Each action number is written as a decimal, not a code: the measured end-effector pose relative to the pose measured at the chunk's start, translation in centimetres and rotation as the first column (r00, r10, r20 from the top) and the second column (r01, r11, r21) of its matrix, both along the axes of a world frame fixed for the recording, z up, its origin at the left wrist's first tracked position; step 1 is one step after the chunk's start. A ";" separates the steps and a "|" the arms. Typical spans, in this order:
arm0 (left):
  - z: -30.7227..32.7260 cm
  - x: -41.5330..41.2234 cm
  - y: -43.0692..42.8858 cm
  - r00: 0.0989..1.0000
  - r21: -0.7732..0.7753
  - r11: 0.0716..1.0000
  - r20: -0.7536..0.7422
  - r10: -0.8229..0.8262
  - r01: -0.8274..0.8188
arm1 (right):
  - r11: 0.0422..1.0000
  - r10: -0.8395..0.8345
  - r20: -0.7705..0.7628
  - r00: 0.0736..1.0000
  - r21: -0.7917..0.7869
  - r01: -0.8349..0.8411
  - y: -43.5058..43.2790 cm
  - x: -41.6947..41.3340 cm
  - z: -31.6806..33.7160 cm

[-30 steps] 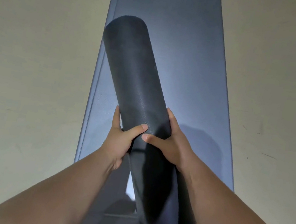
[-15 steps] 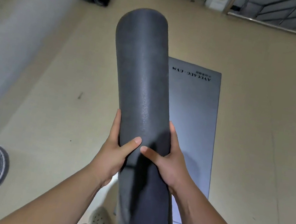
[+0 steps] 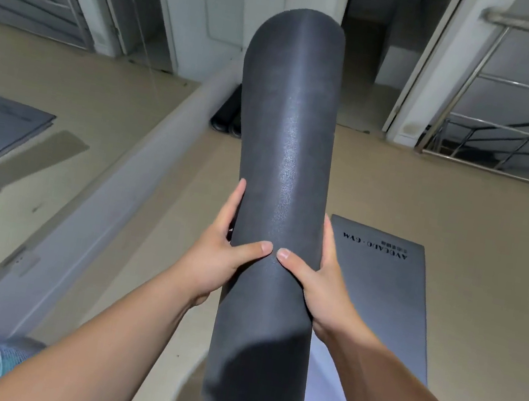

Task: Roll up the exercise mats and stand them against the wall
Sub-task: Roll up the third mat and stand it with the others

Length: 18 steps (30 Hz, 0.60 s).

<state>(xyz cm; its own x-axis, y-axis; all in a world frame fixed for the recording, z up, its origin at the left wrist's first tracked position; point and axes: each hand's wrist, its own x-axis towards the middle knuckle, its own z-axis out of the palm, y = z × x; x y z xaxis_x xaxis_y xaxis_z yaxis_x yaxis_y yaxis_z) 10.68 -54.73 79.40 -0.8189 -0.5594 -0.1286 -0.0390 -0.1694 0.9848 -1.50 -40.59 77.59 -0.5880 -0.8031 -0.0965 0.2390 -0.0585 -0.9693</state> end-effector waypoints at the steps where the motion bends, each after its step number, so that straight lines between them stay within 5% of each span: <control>1: 0.4 -0.8 -1.7 1.000 -0.022 1.000 -0.002 -0.004 0.004 | 1.000 0.005 0.000 1.000 -0.022 -0.005 -1.9 -0.9 0.2; 18: 3.5 -24.6 -38.5 0.987 -0.114 0.983 0.046 0.151 -0.145 | 0.990 0.128 0.025 0.991 -0.060 -0.127 -41.0 -26.5 1.7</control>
<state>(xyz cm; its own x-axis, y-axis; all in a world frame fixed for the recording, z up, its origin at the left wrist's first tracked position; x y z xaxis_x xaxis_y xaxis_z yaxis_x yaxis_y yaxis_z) -13.90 -93.20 82.93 -0.7193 -0.6872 -0.1016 -0.0754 -0.0681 0.9948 -28.01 -81.54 79.25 -0.4780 -0.8761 -0.0631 0.2763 -0.0818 -0.9576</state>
